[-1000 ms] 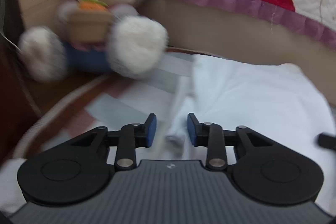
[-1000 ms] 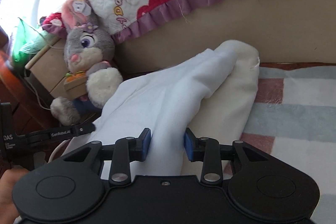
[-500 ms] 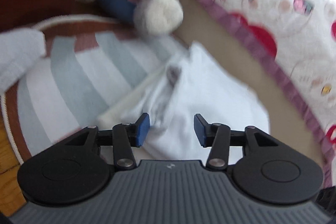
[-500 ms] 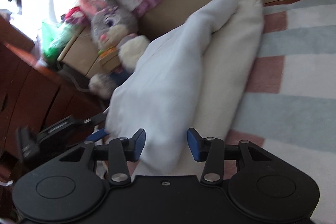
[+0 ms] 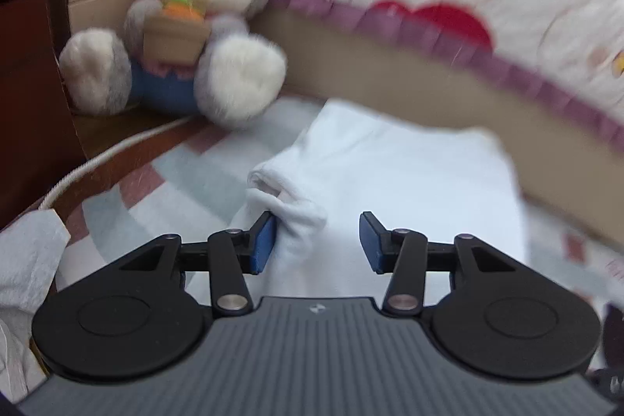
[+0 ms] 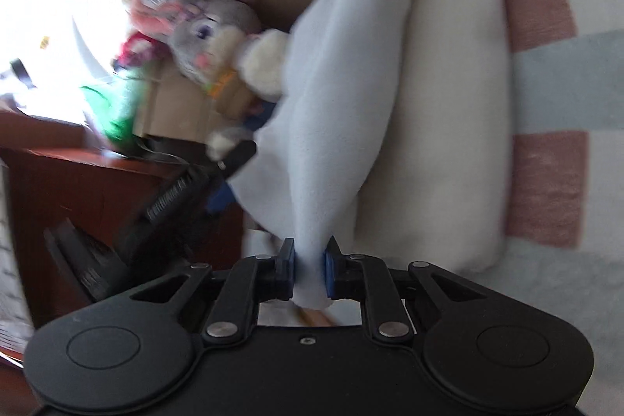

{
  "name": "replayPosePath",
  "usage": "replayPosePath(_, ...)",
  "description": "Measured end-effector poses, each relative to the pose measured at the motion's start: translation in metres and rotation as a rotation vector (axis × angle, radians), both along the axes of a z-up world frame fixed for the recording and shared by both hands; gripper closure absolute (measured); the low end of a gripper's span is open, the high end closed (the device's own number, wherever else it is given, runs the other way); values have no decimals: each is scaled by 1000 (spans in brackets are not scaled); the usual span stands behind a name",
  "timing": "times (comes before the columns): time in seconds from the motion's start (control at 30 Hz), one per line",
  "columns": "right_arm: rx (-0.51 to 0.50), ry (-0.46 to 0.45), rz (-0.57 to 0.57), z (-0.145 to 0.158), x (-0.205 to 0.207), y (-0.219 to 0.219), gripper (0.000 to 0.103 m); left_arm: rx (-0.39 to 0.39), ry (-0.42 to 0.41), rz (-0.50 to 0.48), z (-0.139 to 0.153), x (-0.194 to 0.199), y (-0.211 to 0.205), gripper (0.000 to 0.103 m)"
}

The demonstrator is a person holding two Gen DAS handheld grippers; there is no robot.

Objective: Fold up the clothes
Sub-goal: 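Lay the folded shirt down and open both grippers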

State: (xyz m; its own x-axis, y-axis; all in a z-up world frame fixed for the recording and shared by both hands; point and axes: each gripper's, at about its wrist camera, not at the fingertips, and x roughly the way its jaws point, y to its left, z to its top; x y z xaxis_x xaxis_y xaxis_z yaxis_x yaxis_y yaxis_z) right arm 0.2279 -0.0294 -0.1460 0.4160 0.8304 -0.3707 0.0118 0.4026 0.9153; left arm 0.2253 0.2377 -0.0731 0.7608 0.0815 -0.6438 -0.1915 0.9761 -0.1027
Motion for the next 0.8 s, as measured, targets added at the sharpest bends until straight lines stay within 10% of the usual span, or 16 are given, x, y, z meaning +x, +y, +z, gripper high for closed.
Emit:
replayPosePath(0.27, -141, -107, 154, 21, -5, -22, 80, 97, 32, 160, -20, 3, 15, 54)
replayPosePath(0.4, -213, -221, 33, 51, 6, -59, 40, 107, -32, 192, -5, -12, 15, 57)
replayPosePath(0.63, -206, -177, -117, 38, 78, -90, 40, -65, -204, -167, 7, -7, -24, 57)
replayPosePath(0.8, -225, -169, -128, 13, 101, -85, 40, -39, -90, -248, -34, 7, -49, 60)
